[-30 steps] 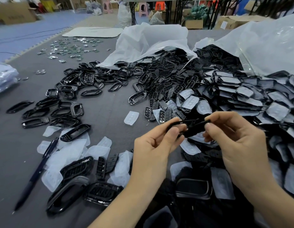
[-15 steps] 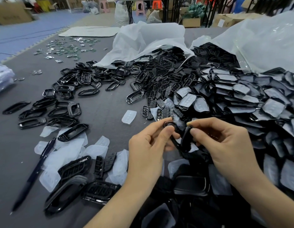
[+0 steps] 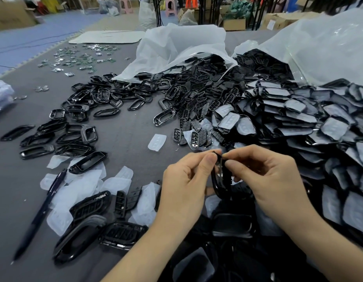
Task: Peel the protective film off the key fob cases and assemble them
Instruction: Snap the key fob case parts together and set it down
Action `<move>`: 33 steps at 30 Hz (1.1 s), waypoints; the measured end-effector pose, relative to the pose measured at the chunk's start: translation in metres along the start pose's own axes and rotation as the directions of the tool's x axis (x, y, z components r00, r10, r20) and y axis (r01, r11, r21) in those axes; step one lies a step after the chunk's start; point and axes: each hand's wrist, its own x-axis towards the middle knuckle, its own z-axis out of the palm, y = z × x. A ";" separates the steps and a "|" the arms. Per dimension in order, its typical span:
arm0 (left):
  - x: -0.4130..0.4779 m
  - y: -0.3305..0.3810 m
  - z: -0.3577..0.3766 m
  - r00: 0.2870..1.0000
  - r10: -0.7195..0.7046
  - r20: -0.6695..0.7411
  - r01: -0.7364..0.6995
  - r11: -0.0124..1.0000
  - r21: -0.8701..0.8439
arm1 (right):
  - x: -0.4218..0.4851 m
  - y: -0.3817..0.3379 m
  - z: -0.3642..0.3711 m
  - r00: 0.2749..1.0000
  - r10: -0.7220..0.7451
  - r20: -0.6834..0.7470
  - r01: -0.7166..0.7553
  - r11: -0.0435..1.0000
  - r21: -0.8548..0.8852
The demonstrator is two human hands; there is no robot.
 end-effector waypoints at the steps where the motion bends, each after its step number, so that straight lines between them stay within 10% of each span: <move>1: 0.000 0.000 0.000 1.000 0.008 0.002 -0.008 1.000 0.016 | 0.000 0.001 0.001 1.000 0.008 -0.007 -0.008 1.000 0.005; 15: 0.003 -0.003 -0.003 0.999 -0.016 0.047 0.015 0.999 0.036 | -0.003 0.002 0.004 0.995 0.092 0.033 -0.095 0.992 0.086; 21: 0.002 -0.002 -0.003 1.000 -0.017 0.019 0.016 0.996 0.084 | -0.007 -0.002 0.006 0.986 -0.164 -0.020 0.150 0.940 -0.306; 33: 0.001 -0.005 -0.001 0.992 -0.110 0.065 0.117 0.986 -0.116 | -0.012 -0.003 0.006 0.939 -0.341 -0.053 0.300 0.882 -0.364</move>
